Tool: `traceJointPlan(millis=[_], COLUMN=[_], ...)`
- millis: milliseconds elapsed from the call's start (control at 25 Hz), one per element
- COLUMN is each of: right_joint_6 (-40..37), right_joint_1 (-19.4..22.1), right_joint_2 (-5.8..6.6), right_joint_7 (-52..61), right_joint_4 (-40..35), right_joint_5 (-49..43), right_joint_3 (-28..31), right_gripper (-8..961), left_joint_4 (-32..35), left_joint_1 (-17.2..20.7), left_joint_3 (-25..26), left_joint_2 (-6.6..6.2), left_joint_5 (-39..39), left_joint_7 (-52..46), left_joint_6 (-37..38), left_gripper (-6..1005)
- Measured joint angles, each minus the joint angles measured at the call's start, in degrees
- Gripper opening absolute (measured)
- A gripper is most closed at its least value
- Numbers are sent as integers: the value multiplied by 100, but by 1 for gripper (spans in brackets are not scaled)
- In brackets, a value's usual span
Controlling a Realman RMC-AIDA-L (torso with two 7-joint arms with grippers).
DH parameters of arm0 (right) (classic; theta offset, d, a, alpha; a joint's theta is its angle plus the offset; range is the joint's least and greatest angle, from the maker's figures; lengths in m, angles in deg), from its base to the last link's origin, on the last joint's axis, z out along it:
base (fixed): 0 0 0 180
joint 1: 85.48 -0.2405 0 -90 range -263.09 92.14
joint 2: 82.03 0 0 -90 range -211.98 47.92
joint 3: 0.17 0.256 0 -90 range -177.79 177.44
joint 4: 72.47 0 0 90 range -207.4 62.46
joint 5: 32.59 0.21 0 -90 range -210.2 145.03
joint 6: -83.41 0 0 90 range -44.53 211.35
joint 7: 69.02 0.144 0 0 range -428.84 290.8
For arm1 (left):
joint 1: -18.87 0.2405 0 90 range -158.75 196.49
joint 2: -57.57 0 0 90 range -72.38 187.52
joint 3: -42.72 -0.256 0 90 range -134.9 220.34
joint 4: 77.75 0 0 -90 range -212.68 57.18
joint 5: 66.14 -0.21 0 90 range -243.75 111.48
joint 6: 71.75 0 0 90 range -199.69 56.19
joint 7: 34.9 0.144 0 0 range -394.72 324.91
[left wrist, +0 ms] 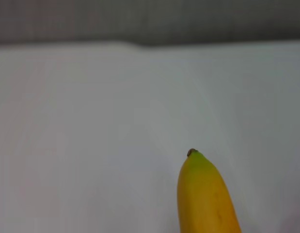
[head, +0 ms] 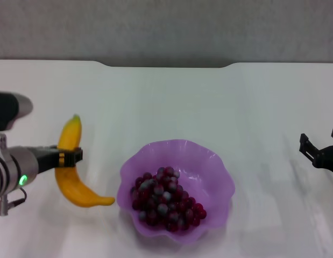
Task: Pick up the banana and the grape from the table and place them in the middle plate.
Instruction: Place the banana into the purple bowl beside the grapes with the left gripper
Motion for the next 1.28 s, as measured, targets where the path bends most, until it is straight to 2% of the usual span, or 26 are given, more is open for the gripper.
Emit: traceJointPlan(millis=[200,320,520,680,760,1040,1280], right_joint_6=[0,1,2,2,2,2,5], right_joint_1=[0,0,0,-7,-18,-25,-35], right_joint_2=[0,0,0,-4,-11,-18,-18], right_joint_7=[-9,-30,-70,-100,-138,-158,-161], right_joint_4=[-8,-9,-17,-12,-7,12,25], right_joint_5=[12,12,20,7,15,18,3], right_joint_3=[-5,-4,4,10,-1,-27,-31], right_gripper=[831,831,831,831,831,831,831], left_joint_4=[-805,-1055,-1184,-882,-623,411,1187], left_joint_1=[177,177,148,46,-25,-443,-787], left_joint_3=[15,14,74,131,87,-394,-721], left_joint_2=[-2,-1,1,17,27,37,55], left_joint_5=[259,927,2555,3907,4327,4751,5011], left_joint_7=[498,960,2019,3009,3355,3769,3775], left_joint_6=[-505,-786,-889,-691,-414,995,1669], left_gripper=[525,524,524,523,523,523,523])
